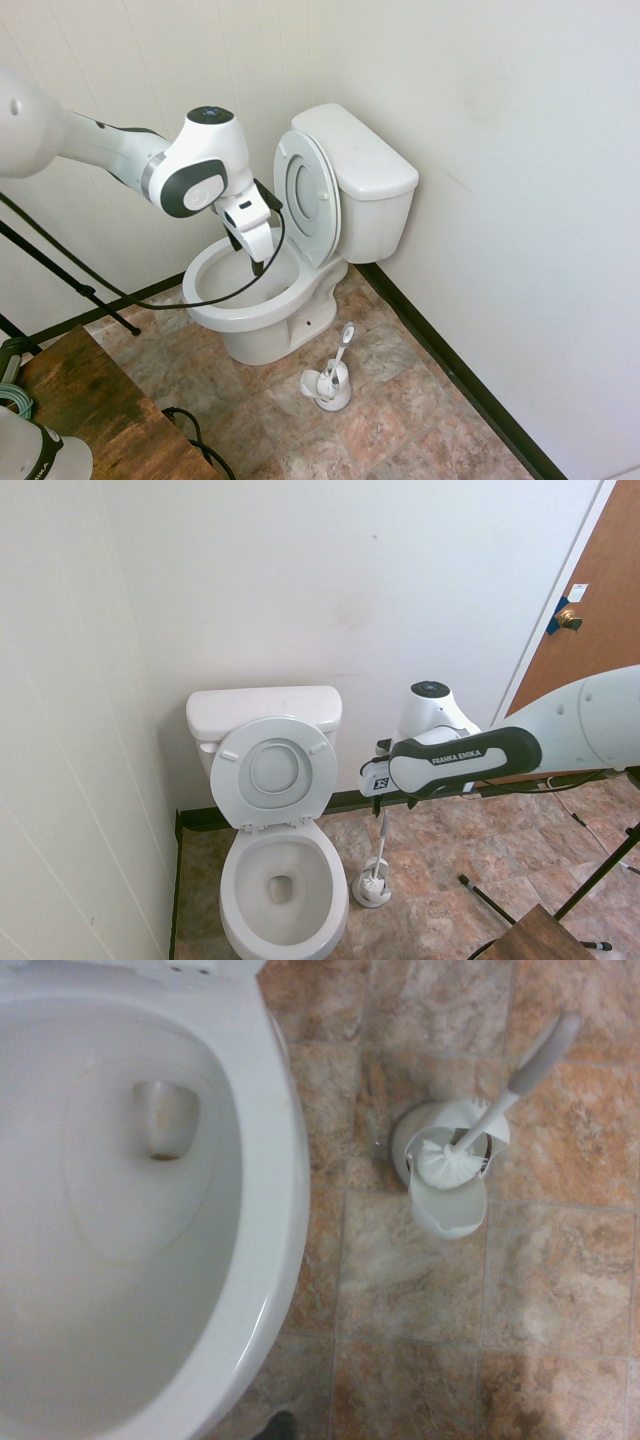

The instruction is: Clean the toilet

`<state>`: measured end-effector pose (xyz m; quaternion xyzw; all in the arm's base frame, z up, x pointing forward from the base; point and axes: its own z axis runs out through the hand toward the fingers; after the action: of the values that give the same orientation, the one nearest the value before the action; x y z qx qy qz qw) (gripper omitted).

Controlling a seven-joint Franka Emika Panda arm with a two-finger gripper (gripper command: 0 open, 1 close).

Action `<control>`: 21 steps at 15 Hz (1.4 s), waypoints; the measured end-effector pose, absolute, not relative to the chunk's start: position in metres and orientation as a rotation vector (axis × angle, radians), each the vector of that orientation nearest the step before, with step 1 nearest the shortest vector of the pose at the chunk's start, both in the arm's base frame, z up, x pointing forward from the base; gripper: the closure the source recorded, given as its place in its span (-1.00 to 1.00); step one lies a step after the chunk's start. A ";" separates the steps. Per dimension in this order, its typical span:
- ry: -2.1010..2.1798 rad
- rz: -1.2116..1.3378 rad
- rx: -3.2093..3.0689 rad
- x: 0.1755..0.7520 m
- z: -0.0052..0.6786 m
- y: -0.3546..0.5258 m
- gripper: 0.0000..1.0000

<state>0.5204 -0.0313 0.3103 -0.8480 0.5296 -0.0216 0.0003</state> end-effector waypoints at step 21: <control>2.212 0.004 -2.278 0.648 0.123 -0.176 -1.00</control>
<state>0.6481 -0.1755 0.1232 -0.7174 0.6965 0.0014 -0.0169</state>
